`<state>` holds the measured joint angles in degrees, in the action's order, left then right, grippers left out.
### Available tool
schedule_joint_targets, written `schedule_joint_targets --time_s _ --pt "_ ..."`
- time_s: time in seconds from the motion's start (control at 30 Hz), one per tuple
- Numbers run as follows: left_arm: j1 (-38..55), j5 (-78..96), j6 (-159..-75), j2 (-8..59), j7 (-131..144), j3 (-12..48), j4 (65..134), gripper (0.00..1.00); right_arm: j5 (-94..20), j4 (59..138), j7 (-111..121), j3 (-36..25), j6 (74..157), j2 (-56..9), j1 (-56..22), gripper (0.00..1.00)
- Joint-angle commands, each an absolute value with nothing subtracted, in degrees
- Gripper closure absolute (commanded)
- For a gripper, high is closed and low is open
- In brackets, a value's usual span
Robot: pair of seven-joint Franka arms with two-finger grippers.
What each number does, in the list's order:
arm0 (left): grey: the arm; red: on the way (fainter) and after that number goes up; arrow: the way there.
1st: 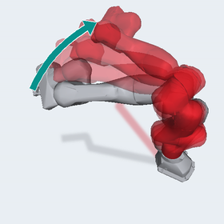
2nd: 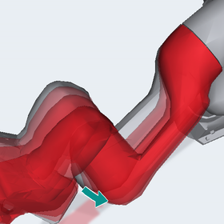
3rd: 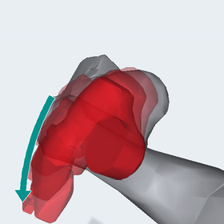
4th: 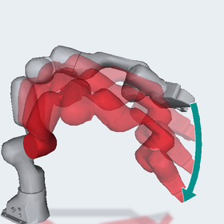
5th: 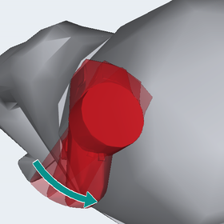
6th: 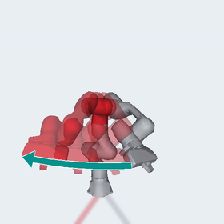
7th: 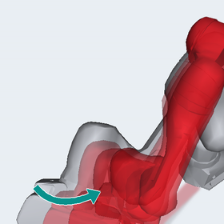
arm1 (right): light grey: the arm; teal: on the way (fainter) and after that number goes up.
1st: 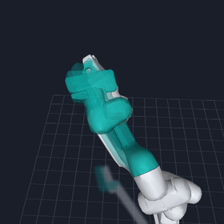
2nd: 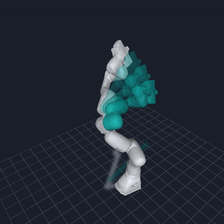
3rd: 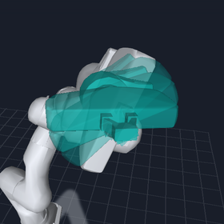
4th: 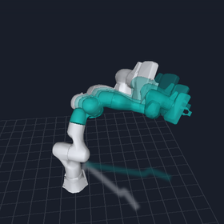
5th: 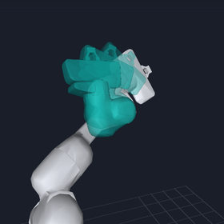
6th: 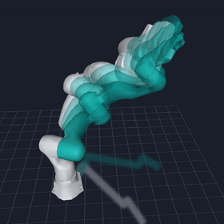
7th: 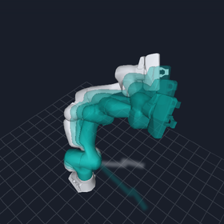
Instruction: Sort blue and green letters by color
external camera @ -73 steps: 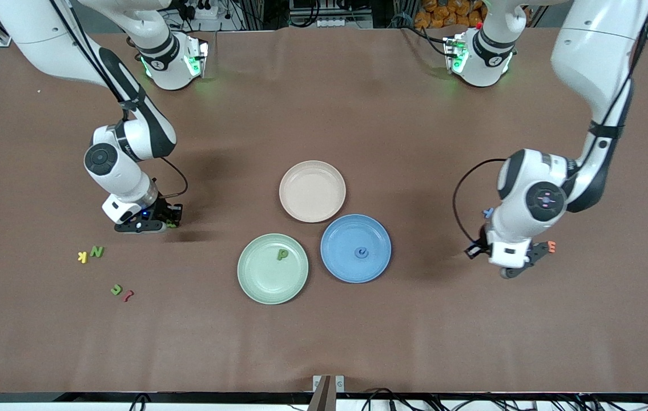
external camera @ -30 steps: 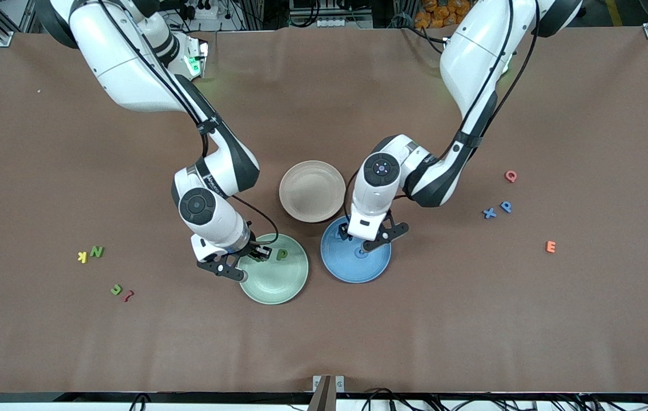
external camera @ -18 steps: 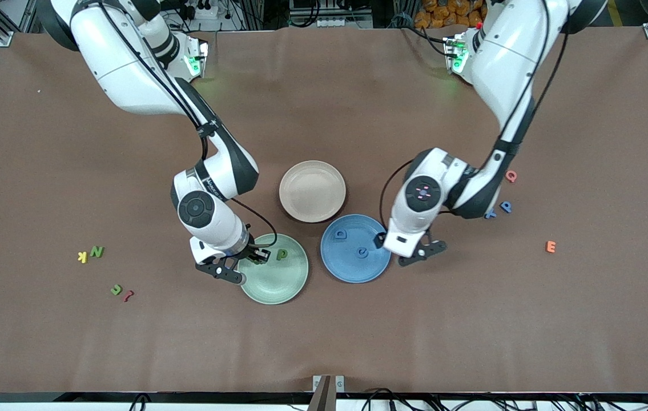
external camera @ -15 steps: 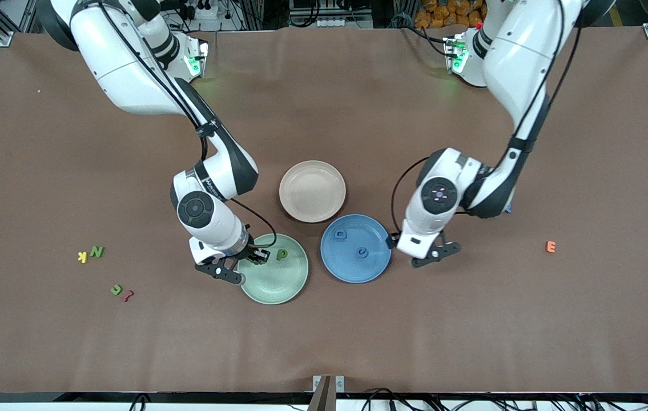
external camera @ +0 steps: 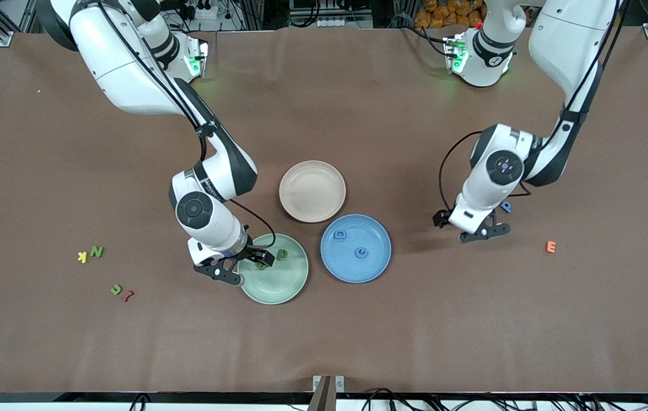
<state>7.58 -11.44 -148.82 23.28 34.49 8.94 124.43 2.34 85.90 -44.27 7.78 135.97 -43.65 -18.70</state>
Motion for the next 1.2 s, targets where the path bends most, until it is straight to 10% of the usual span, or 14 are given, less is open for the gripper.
schedule_joint_targets --time_s 0.0,1.17 --pt "2.6 -14.8 -153.7 17.2 28.7 9.8 134.5 0.00 2.7 84.6 -39.8 7.9 132.5 -43.2 -17.7 0.00" --pt "-6.9 -24.3 -160.3 23.8 28.7 11.4 134.1 0.00 6.8 84.9 26.0 7.9 117.3 -37.4 4.1 0.00"
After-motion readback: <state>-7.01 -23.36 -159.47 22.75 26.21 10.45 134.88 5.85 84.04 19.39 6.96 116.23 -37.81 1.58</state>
